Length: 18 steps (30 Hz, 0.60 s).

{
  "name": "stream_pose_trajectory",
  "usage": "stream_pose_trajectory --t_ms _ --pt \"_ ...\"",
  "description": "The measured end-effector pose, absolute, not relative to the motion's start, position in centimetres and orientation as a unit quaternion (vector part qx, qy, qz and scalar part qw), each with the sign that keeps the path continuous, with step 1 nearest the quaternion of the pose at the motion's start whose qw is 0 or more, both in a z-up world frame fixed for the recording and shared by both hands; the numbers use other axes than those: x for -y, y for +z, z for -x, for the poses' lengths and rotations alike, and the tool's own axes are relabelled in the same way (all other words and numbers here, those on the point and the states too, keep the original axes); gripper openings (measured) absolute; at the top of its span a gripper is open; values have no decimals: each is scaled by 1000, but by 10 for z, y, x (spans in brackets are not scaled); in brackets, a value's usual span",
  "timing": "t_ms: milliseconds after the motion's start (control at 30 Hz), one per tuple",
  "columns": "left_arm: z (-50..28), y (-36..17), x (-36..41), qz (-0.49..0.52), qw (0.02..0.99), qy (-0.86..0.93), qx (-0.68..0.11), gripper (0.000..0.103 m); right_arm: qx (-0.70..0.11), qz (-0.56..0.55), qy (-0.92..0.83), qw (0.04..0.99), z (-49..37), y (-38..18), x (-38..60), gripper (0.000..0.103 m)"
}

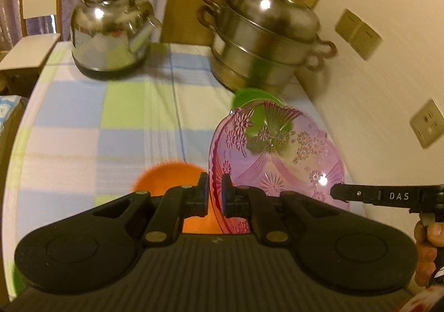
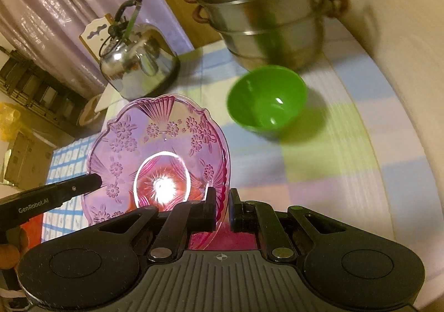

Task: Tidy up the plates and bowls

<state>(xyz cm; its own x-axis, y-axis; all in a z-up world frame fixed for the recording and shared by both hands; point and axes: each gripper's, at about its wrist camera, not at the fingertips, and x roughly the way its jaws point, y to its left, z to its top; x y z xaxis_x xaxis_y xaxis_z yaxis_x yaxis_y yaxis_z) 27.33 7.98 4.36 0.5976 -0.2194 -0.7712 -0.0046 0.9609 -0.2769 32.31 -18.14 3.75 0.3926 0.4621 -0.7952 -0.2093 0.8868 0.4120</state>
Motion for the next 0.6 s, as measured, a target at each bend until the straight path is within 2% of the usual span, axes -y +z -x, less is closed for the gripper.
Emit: stream_pose_trajectory --t_ms 600 --pt "-197 5 -8 117 873 -77 -467 7 -527 -149 174 818 -237 1 257 8"
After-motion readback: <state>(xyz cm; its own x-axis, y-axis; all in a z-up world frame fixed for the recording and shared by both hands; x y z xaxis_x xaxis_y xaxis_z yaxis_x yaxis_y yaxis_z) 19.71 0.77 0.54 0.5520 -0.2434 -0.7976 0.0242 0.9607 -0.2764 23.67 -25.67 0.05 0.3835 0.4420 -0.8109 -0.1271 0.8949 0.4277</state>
